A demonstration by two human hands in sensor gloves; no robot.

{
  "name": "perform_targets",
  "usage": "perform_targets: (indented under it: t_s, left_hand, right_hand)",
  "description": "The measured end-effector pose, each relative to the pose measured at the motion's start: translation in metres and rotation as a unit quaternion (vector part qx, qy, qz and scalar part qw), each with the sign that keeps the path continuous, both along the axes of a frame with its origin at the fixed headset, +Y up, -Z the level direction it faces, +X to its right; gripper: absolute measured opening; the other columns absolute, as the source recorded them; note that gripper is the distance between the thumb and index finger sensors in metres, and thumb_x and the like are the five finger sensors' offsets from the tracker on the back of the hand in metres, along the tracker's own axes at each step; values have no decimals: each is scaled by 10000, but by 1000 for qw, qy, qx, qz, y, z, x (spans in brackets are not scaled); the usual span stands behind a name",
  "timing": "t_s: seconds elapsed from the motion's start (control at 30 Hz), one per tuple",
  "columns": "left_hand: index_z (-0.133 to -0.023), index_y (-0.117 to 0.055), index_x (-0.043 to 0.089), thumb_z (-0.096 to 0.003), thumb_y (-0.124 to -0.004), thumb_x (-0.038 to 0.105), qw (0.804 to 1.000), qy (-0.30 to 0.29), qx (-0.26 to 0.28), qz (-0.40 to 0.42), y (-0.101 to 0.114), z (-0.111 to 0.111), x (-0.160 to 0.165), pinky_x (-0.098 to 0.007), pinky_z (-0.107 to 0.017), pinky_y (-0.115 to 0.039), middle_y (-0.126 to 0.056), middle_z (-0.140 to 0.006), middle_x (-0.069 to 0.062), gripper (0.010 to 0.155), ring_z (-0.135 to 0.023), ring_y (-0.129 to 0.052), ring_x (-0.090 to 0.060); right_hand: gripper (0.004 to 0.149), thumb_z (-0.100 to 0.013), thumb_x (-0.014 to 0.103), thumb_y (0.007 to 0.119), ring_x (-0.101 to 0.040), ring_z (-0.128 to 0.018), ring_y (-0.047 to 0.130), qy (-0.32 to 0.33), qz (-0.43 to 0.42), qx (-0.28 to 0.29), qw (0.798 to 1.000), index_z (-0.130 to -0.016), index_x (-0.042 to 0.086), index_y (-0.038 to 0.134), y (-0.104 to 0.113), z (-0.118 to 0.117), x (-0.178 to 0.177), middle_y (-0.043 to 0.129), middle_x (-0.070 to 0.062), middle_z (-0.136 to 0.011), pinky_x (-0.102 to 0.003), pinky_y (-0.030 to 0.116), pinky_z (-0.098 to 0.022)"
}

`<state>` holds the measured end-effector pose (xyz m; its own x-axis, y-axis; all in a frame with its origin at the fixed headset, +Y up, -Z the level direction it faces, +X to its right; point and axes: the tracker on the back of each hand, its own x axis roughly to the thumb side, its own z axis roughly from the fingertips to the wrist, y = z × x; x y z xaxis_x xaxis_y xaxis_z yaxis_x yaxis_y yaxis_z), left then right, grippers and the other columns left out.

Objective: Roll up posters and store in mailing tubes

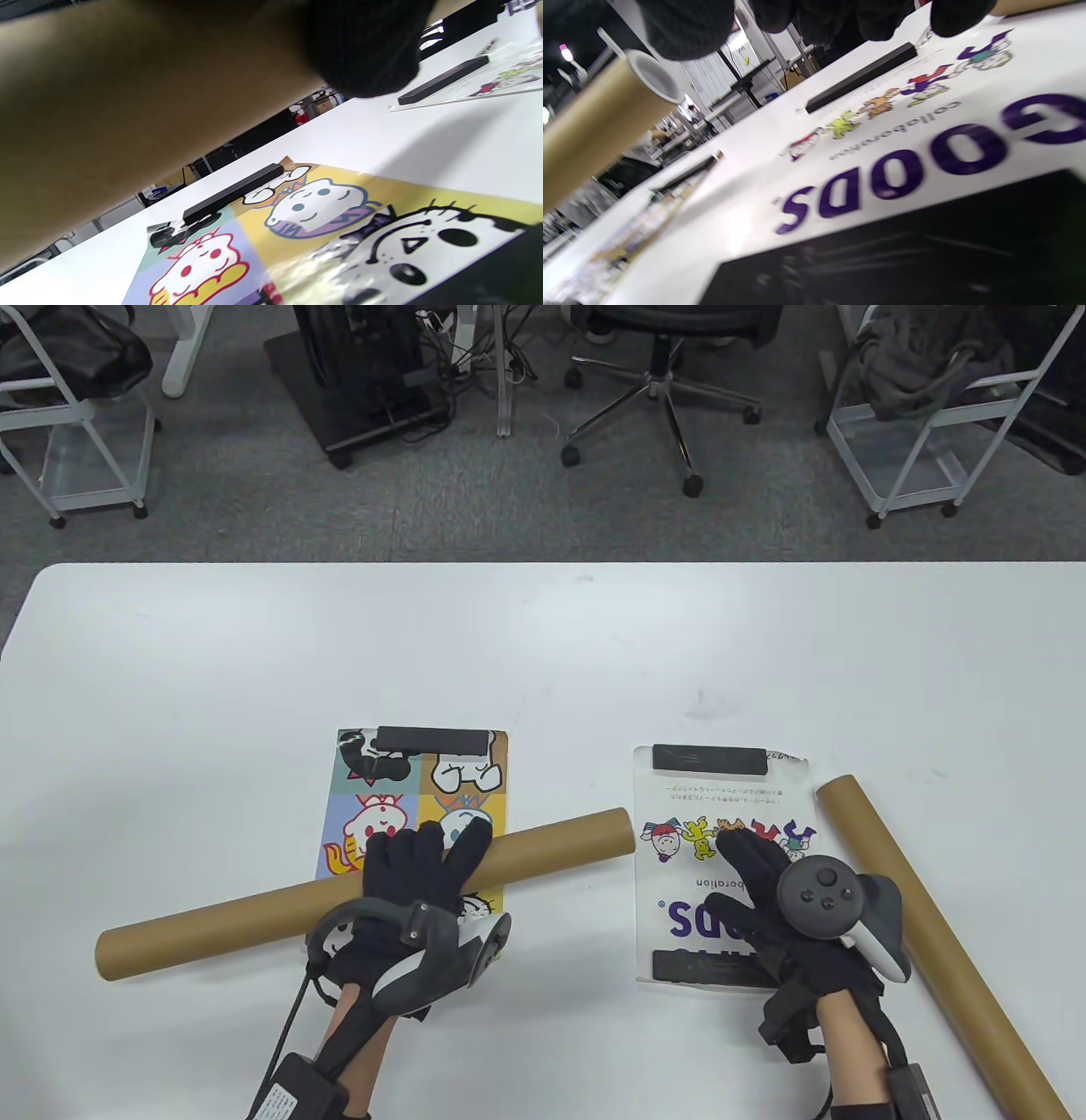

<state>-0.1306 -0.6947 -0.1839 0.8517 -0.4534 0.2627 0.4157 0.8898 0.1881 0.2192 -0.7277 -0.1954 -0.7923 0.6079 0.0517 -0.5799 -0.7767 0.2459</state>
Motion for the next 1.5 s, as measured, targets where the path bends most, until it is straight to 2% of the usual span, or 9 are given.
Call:
perform_targets:
  t_s: [0.33, 0.47, 0.63, 0.83, 0.93, 1.2, 1.33, 1.43, 1.5]
  left_hand:
    - [-1168, -260, 358, -466, -777, 486, 999, -37, 20, -17, 3, 9, 21, -589, -804, -642, -635, -1148, -88, 881, -984, -780, -332]
    - [-1170, -262, 352, -467, -774, 491, 999, -42, 25, -15, 5, 11, 25, -588, -803, -644, -641, -1143, -91, 882, -974, -785, -331]
    - [-1174, -276, 350, -466, -777, 496, 998, -53, 31, -28, 4, 14, 31, -591, -802, -642, -650, -1137, -93, 880, -962, -789, -328]
    - [-1176, -274, 342, -466, -773, 501, 996, -73, 33, -26, 5, 17, 40, -589, -801, -648, -655, -1134, -94, 883, -956, -797, -328]
    - [-1177, -281, 340, -465, -776, 503, 996, -79, 34, -22, 4, 17, 42, -588, -801, -647, -658, -1133, -95, 882, -953, -799, -328]
    - [-1174, -305, 334, -451, -788, 519, 995, -88, 38, -26, 4, 16, 44, -581, -795, -667, -681, -1122, -82, 888, -937, -820, -314]
    - [-1192, -459, 153, -404, -815, 595, 996, -76, 34, -14, 6, 14, 41, -555, -758, -738, -739, -1065, -75, 970, -851, -867, -282]
    - [-1081, -680, 232, -405, -816, 616, 997, -76, 17, 6, 7, 12, 39, -563, -743, -748, -764, -1043, -75, 789, -822, -876, -296]
    - [-1075, -640, 258, -412, -795, 628, 997, -68, 26, -7, 8, 11, 39, -573, -746, -767, -756, -1081, -100, 775, -866, -904, -300]
  right_hand:
    - [671, -518, 427, 686, -512, -1053, 519, 11, -86, 13, 996, -1098, 162, 475, 1, 0, -8, 514, -176, -1185, -743, 487, -683]
    - [599, -534, 383, 663, -492, -1010, 645, 7, -140, 7, 990, -1066, 126, 565, 0, -2, -10, 630, -199, -1132, -731, 522, -680]
    - [609, -515, 407, 688, -504, -959, 695, -4, -167, 9, 986, -1041, 112, 606, -1, -3, -9, 678, -214, -1088, -730, 539, -674]
    - [556, -507, 401, 700, -478, -873, 766, -20, -151, 16, 988, -985, 119, 665, -1, -4, -12, 749, -206, -1009, -725, 561, -667]
    - [472, -504, 389, 705, -443, -819, 807, -29, -135, 19, 990, -920, 167, 712, -2, -6, -10, 798, -168, -950, -717, 573, -665]
    - [397, -489, 355, 741, -377, -743, 853, -42, -125, 44, 990, -865, 228, 744, 0, -5, -8, 841, -105, -870, -694, 606, -667]
    - [396, -490, 355, 746, -377, -750, 846, -35, -125, 48, 990, -868, 235, 743, 1, -5, -8, 835, -98, -878, -698, 601, -671]
    - [396, -494, 354, 741, -381, -754, 845, -31, -118, 54, 991, -871, 234, 743, 1, -5, -7, 833, -100, -882, -701, 600, -668]
    - [397, -491, 353, 744, -382, -761, 843, -28, -119, 53, 991, -871, 241, 739, 1, -4, -6, 831, -99, -889, -703, 599, -667]
